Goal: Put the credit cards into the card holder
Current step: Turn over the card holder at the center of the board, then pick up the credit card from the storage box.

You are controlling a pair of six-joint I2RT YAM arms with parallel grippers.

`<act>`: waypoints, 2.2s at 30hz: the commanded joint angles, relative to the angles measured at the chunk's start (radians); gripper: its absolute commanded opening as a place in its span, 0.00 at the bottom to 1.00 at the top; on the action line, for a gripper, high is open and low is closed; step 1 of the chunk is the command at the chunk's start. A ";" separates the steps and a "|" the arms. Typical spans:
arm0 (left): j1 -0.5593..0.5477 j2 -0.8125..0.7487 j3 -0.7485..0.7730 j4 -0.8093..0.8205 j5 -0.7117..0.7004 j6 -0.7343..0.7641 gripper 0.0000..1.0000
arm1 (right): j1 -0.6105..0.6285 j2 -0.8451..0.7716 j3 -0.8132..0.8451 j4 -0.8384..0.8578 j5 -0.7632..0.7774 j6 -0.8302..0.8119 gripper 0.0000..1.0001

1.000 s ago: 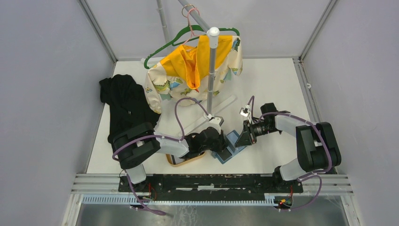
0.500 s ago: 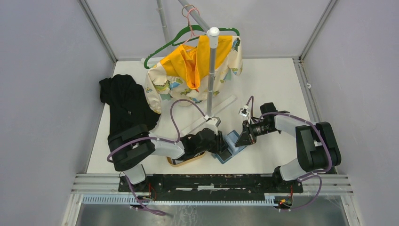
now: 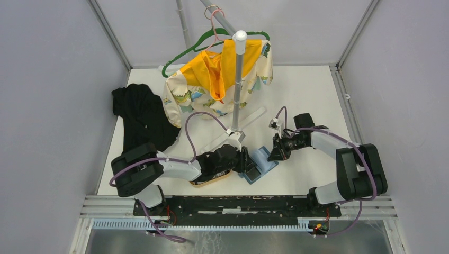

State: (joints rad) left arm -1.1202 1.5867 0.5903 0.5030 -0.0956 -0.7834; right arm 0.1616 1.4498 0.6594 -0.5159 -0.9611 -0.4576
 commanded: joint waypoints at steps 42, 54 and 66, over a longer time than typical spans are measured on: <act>-0.007 -0.661 0.028 -1.077 -0.494 -0.146 0.39 | 0.516 -0.265 -0.167 0.043 0.301 -0.817 0.15; -0.020 -0.549 0.138 -1.356 -0.565 -0.309 0.46 | 0.516 -0.281 -0.181 0.097 0.350 -0.726 0.17; -0.071 -0.367 0.196 -1.434 -0.608 -0.389 0.59 | 0.516 -0.277 -0.181 0.098 0.349 -0.715 0.17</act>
State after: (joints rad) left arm -1.1748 1.1770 0.7391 -0.9016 -0.6376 -1.0916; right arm 0.6735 1.1774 0.4801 -0.4404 -0.6193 -1.1858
